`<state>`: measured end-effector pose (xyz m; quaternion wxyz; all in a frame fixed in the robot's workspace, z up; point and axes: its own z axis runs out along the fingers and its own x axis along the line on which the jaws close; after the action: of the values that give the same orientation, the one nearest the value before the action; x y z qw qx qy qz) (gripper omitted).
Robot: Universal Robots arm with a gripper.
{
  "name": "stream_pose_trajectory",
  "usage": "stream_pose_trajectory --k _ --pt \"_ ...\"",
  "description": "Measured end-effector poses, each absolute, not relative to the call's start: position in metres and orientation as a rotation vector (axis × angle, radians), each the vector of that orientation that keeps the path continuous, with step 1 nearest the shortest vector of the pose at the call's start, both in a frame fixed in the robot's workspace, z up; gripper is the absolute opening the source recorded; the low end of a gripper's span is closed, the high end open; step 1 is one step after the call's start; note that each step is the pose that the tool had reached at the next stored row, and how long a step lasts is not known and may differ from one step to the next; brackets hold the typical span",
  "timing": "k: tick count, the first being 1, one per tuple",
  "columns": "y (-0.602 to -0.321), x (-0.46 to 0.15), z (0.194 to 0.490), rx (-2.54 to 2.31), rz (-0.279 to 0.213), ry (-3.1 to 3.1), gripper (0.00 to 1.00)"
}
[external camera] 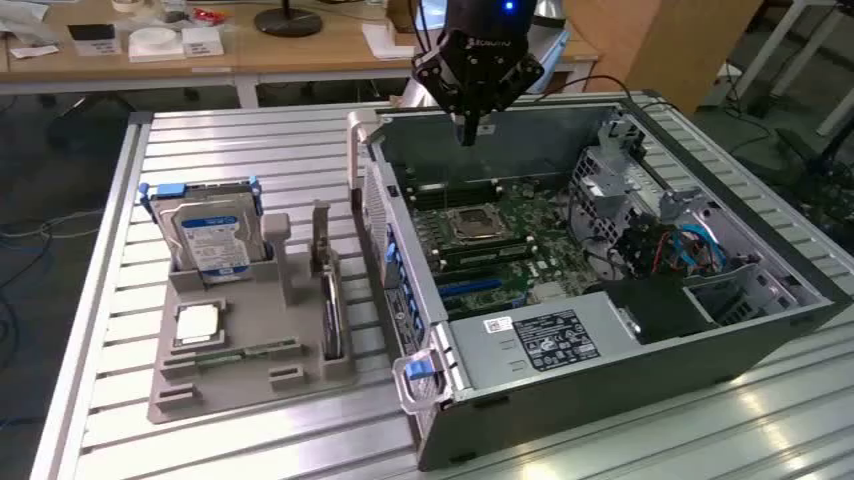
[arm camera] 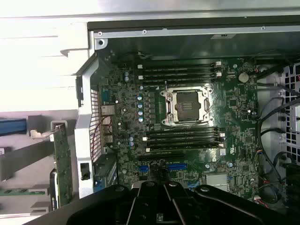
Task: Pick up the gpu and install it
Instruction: 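Reach for the gpu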
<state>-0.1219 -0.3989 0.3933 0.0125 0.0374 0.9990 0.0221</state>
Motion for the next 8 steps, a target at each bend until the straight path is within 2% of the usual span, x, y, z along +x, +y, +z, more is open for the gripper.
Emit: stream_pose_trajectory --k 8 --pt "-0.3988 -0.1219 0.3933 0.117 0.069 3.114 0.11"
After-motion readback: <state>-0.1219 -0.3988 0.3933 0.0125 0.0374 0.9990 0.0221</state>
